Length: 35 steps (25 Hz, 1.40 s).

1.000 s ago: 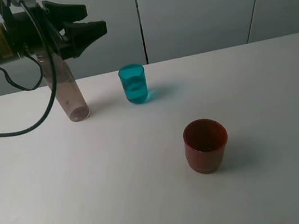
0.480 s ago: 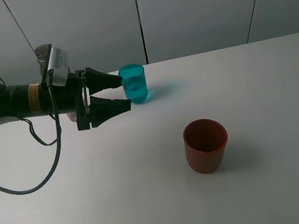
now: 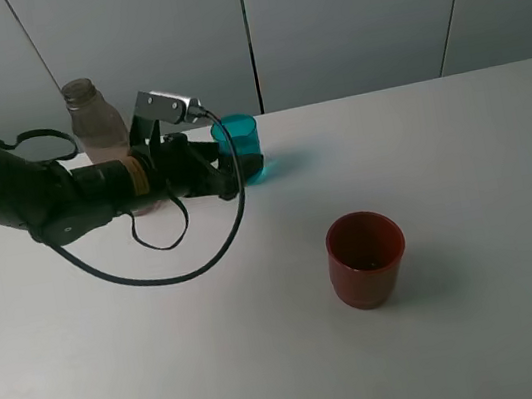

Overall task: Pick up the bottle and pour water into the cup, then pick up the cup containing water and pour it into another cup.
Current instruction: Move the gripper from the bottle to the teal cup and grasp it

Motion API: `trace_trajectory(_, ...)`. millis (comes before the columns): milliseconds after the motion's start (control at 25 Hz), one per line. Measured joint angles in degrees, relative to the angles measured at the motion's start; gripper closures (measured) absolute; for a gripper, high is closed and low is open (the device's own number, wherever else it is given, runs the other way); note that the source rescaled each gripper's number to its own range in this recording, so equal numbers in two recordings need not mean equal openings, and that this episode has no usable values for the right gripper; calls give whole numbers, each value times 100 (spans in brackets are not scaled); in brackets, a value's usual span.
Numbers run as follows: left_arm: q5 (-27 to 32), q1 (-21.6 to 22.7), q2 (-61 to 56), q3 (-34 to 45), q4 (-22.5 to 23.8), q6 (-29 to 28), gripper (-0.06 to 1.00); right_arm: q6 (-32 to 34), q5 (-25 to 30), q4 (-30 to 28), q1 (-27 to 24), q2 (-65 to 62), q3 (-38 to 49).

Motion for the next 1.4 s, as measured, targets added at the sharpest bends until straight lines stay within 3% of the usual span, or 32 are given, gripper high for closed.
trace_trajectory(160, -192, -444, 273, 0, -1238, 1116, 1, 0, 0, 0, 0, 0, 0)
trace_trajectory(480, -583, -633, 915, -11, -2496, 1498, 1, 0, 0, 0, 0, 0, 0)
trace_trajectory(880, -249, -633, 1385, -762, -2570, 1567, 1, 0, 0, 0, 0, 0, 0)
trace_trajectory(1400, 122, -633, 1385, -774, -3051, 2253, 1, 0, 0, 0, 0, 0, 0)
